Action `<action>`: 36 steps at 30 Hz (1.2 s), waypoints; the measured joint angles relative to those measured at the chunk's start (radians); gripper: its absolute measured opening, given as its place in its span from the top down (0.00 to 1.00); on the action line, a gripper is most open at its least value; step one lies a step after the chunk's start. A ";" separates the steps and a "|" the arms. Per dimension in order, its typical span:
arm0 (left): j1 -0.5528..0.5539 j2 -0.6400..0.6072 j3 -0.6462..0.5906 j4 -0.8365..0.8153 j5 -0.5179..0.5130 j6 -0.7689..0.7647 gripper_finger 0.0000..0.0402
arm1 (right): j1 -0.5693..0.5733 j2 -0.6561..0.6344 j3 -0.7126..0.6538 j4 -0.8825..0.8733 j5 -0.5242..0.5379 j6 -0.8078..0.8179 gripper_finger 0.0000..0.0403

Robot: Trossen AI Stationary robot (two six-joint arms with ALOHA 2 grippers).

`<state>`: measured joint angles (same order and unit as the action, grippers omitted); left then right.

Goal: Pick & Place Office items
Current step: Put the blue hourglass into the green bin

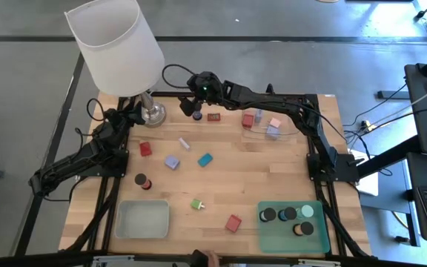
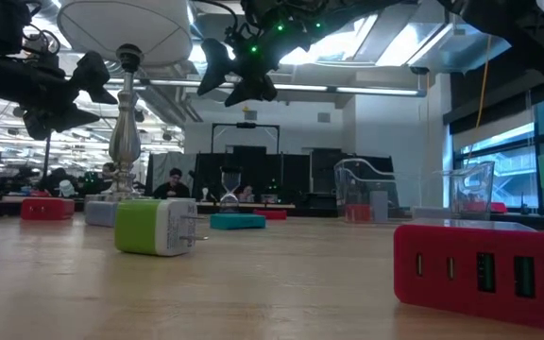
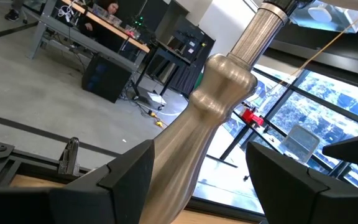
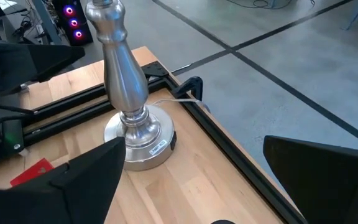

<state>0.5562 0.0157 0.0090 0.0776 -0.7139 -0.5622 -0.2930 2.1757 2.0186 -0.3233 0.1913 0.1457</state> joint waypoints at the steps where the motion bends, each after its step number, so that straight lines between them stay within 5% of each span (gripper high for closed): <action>1: 0.000 0.000 0.000 0.000 0.000 0.000 0.38 | 0.000 0.000 0.000 0.000 0.000 0.000 0.05; 26: 0.000 0.000 0.000 0.000 0.000 0.000 0.38 | -0.001 0.000 0.000 -0.018 -0.009 -0.067 0.05; 31: 0.000 0.000 0.000 0.000 0.000 0.000 0.38 | -0.022 0.000 0.000 -0.138 -0.152 -0.263 0.05; 36: 0.000 0.000 0.000 0.000 0.000 0.000 0.38 | -0.108 0.000 -0.001 -0.362 -0.313 -0.158 0.05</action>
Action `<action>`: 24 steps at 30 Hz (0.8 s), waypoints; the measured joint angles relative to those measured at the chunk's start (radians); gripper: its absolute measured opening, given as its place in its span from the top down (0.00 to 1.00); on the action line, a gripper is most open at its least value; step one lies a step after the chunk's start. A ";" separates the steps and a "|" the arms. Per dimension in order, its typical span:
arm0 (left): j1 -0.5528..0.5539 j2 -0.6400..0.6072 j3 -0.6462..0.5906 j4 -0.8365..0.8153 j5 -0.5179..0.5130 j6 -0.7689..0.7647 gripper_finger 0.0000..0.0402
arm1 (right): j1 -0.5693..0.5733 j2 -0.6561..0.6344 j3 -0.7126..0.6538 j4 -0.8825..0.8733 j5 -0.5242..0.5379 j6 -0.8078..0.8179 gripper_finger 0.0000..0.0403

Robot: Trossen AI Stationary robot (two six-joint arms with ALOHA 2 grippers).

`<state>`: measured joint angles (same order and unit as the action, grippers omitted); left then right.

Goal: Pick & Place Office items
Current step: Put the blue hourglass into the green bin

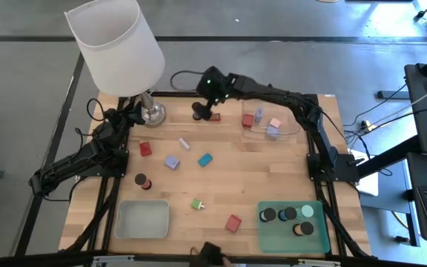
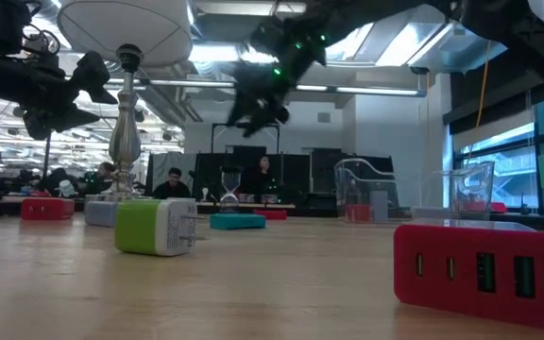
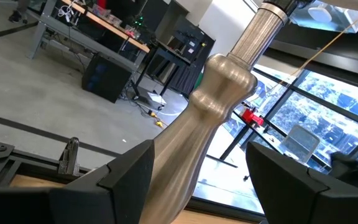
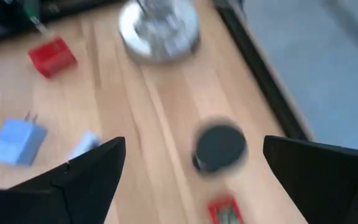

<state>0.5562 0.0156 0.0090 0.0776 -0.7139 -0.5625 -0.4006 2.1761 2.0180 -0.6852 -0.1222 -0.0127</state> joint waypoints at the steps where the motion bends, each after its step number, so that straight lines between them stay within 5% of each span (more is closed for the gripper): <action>1: 0.000 0.000 0.000 0.000 0.000 0.000 0.38 | -0.019 0.000 0.000 -0.027 -0.024 0.007 0.05; 12: 0.000 0.000 0.000 0.000 0.000 0.000 0.38 | -0.107 0.014 0.000 -0.029 -0.061 -0.028 0.05; 20: 0.000 0.000 0.000 0.000 0.000 0.000 0.38 | -0.084 0.014 0.000 0.004 -0.084 -0.442 0.05; 24: 0.000 0.000 0.000 0.000 0.000 0.000 0.38 | -0.070 0.023 0.000 0.046 -0.127 -0.502 0.05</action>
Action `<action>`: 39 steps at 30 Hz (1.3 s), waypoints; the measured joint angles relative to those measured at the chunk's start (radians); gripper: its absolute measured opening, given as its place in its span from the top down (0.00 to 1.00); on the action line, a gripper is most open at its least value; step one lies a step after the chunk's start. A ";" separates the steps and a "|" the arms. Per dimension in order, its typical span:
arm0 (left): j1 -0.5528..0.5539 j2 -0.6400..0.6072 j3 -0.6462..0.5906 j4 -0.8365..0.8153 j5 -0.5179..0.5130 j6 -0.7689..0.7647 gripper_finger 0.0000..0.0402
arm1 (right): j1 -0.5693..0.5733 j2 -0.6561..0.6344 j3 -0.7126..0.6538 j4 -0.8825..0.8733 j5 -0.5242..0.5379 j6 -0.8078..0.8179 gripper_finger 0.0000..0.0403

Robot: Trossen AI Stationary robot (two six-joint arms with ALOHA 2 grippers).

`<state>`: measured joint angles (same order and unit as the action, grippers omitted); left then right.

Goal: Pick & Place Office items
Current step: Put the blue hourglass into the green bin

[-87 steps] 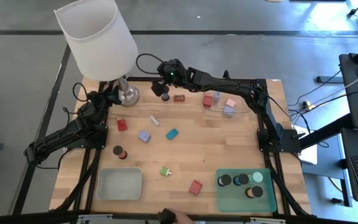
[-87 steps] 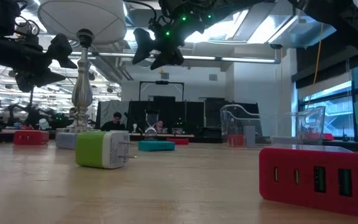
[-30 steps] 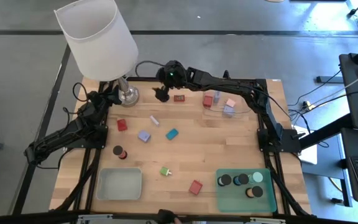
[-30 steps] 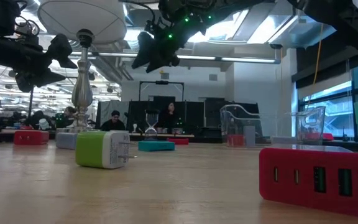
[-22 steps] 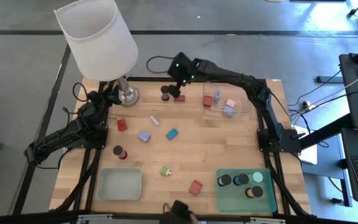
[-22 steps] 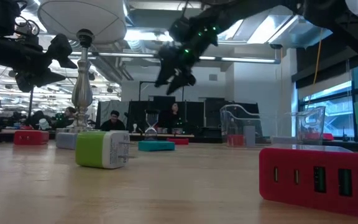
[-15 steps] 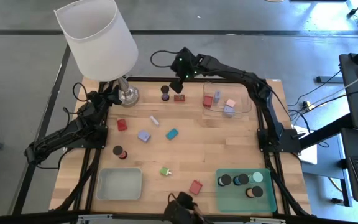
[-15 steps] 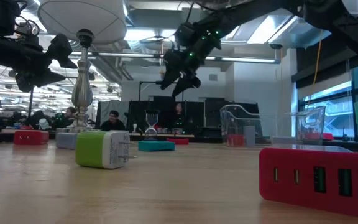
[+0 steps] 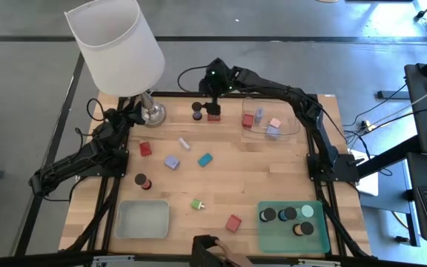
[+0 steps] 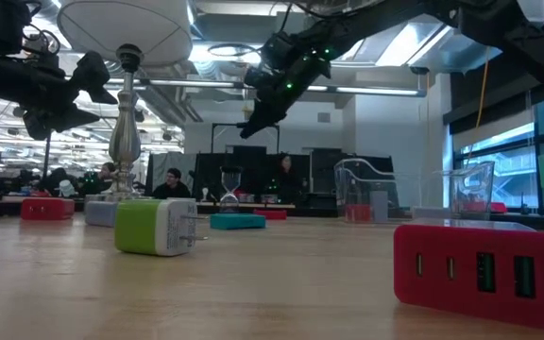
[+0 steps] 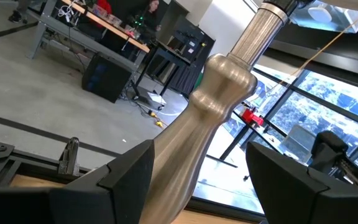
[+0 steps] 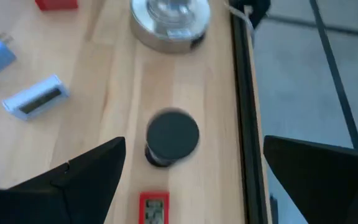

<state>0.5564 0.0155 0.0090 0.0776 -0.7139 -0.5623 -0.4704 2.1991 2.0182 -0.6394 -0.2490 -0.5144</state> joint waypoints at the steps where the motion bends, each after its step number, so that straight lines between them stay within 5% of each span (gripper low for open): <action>1: 0.000 0.000 0.000 0.000 0.000 0.000 0.38 | 0.005 0.004 0.000 0.021 -0.003 0.002 0.05; 8: 0.000 0.000 0.000 0.000 0.000 0.000 0.38 | 0.028 0.041 0.000 0.106 -0.009 0.222 0.05; 14: 0.000 0.000 0.000 0.000 -0.001 0.000 0.38 | 0.043 0.067 0.000 0.148 0.164 0.586 0.05; 18: 0.000 0.000 0.000 0.000 0.000 0.000 0.38 | 0.041 0.111 -0.001 0.194 0.175 0.778 0.05; 39: 0.000 0.000 0.000 0.000 -0.001 0.000 0.38 | 0.060 0.172 0.000 0.144 0.296 0.728 0.07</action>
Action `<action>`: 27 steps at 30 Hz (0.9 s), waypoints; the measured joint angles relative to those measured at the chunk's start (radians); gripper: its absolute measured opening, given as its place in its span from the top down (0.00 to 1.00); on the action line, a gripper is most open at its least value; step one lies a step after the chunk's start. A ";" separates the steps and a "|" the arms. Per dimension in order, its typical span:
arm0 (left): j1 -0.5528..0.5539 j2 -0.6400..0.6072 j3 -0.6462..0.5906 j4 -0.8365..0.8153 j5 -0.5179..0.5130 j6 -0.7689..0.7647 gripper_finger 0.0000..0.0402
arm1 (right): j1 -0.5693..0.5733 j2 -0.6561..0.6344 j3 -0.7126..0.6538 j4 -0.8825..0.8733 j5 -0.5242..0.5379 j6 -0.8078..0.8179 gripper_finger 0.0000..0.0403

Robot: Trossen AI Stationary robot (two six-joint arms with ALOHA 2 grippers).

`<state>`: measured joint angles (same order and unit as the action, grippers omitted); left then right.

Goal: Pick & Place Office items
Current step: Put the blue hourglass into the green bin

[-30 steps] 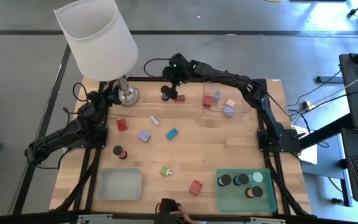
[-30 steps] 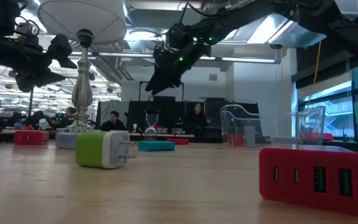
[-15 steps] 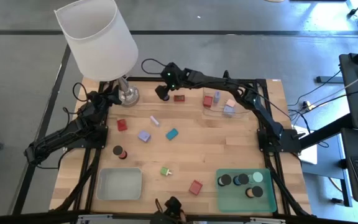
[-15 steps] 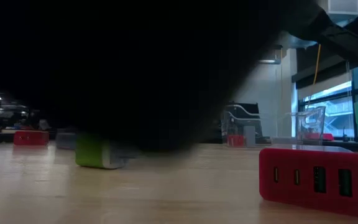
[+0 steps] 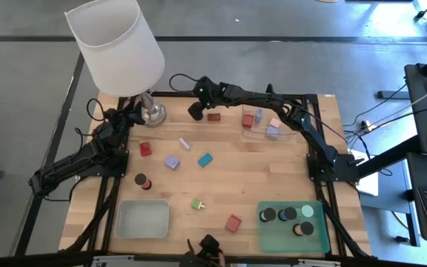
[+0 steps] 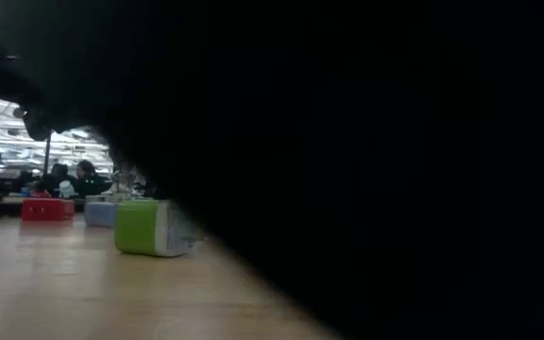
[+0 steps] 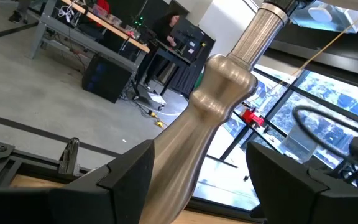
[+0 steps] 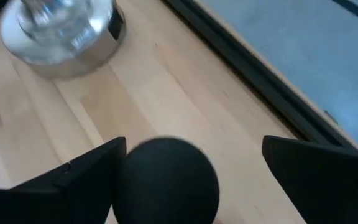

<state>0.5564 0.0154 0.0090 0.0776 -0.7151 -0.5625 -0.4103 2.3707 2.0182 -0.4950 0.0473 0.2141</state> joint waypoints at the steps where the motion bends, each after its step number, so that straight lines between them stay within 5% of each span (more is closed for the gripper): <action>1: 0.000 0.000 0.000 0.000 0.000 0.000 0.38 | 0.000 0.000 0.000 -0.010 0.006 -0.012 0.08; 9: 0.000 0.000 0.000 0.000 0.000 0.000 0.38 | 0.000 0.000 0.000 -0.025 0.020 -0.060 0.20; 18: 0.000 0.000 0.000 0.000 0.001 0.000 0.38 | -0.009 0.000 0.000 -0.047 0.051 -0.092 0.48; 27: 0.000 0.000 0.000 0.000 0.001 0.000 0.38 | -0.028 -0.047 0.000 -0.052 0.004 -0.027 0.48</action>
<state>0.5563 0.0157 0.0090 0.0776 -0.7140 -0.5623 -0.4387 2.3238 2.0178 -0.5471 0.0517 0.1867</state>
